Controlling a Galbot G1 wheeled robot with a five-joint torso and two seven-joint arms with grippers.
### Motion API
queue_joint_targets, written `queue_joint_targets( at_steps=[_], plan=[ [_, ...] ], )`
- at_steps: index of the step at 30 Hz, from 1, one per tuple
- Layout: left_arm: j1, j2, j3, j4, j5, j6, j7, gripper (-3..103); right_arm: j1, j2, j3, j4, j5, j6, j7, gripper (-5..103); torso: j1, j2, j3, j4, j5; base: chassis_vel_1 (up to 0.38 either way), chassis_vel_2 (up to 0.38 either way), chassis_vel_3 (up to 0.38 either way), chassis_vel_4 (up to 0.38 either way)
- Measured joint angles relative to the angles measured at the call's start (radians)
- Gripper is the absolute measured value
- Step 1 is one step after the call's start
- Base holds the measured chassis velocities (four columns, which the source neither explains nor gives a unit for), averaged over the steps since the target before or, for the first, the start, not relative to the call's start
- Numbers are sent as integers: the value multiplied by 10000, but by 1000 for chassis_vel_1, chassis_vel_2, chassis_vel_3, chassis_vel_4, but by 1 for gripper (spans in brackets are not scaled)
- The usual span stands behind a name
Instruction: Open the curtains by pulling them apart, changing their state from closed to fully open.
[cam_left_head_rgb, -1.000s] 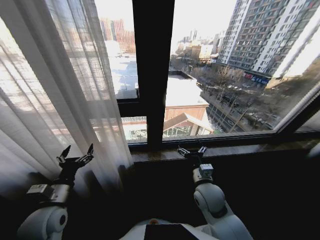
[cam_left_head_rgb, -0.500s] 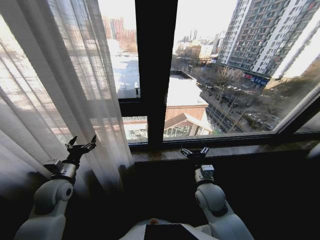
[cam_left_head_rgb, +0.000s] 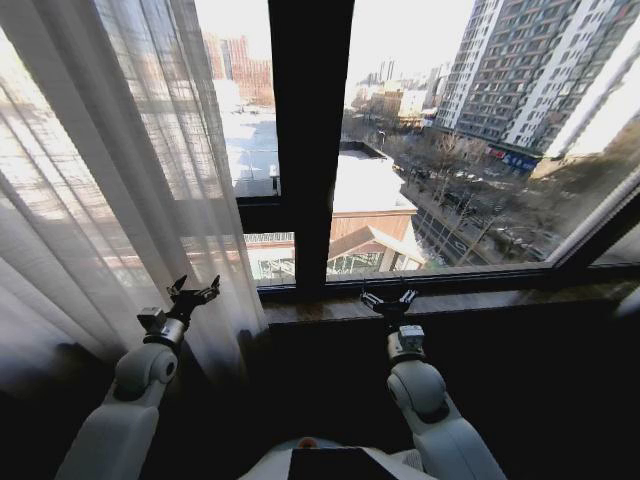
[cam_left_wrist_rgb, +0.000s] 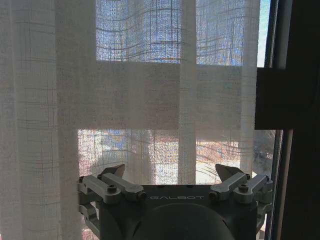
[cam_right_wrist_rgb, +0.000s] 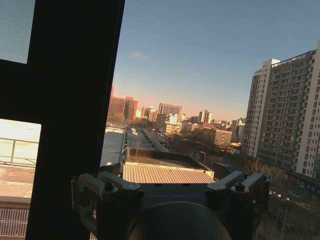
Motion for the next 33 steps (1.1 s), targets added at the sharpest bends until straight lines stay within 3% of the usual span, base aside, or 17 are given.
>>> queue_joint_targets(
  at_steps=[3, 6, 8, 9, 10, 11, 13, 16, 20, 22, 25, 28, 33],
  plan=[
    [-150, 8, 82, 124, -13, -55, -17, 97, -9, 17, 33, -34, -36, 24, 0, 100, 0, 0, 0, 0, 0, 0, 0, 0, 0],
    [-298, 8, 139, 251, -42, -138, -78, 81, -24, 64, 32, -70, -134, 42, 0, 100, 0, 0, 0, 1, 0, 0, 0, 0, 0],
    [-301, 12, 134, 256, -61, -142, -79, 81, -25, 81, 22, -71, -157, 44, 0, 100, 0, 0, 0, 1, 0, 0, 0, 0, 0],
    [-299, 56, 83, 258, -107, -146, -77, 70, -25, 127, -5, -71, -216, 45, 1, 100, 0, 0, 0, 2, -1, 0, 0, 0, 0],
    [-297, 80, 58, 258, -123, -147, -68, 70, -24, 144, -12, -71, -230, 45, 1, 100, 0, 1, 0, 3, 0, 0, 0, 0, 0],
    [-293, 133, -9, 263, -164, -148, -31, 59, -17, 187, -21, -74, -263, 45, 2, 100, 0, 1, 0, 3, -1, 0, 0, 0, 0],
    [-290, 159, -45, 265, -180, -147, -6, 59, -6, 212, -25, -89, -277, 45, 3, 100, 0, 0, 0, 3, -1, 0, 0, 0, 0],
    [-203, 220, -160, 262, -241, -147, 66, 43, 53, 323, -65, -185, -310, 50, 7, 100, 0, 0, 0, 2, -1, 0, 0, 0, 0],
    [-108, 251, -256, 258, -246, -148, 204, 32, 110, 408, -139, -247, -326, 55, 13, 100, 0, 1, 0, 3, 0, 0, 0, 0, 0],
    [-47, 283, -325, 249, -258, -149, 271, 22, 178, 514, -247, -291, -347, 56, 17, 100, -1, 1, 0, 3, -1, 0, 0, 0, 0],
    [-17, 300, -365, 235, -275, -151, 307, 16, 223, 588, -328, -308, -369, 56, 19, 100, 0, 1, 0, 3, -1, 0, 0, 0, 0],
    [13, 328, -395, 198, -306, -153, 345, 2, 250, 632, -388, -354, -589, 57, 11, 100, 0, 0, 0, 3, -1, 0, 0, 0, 0],
    [15, 328, -396, 180, -313, -155, 361, 0, 246, 582, -363, -386, -916, 56, -163, 100, -1, 1, 0, 2, -1, 0, 0, 0, 0]
  ],
)
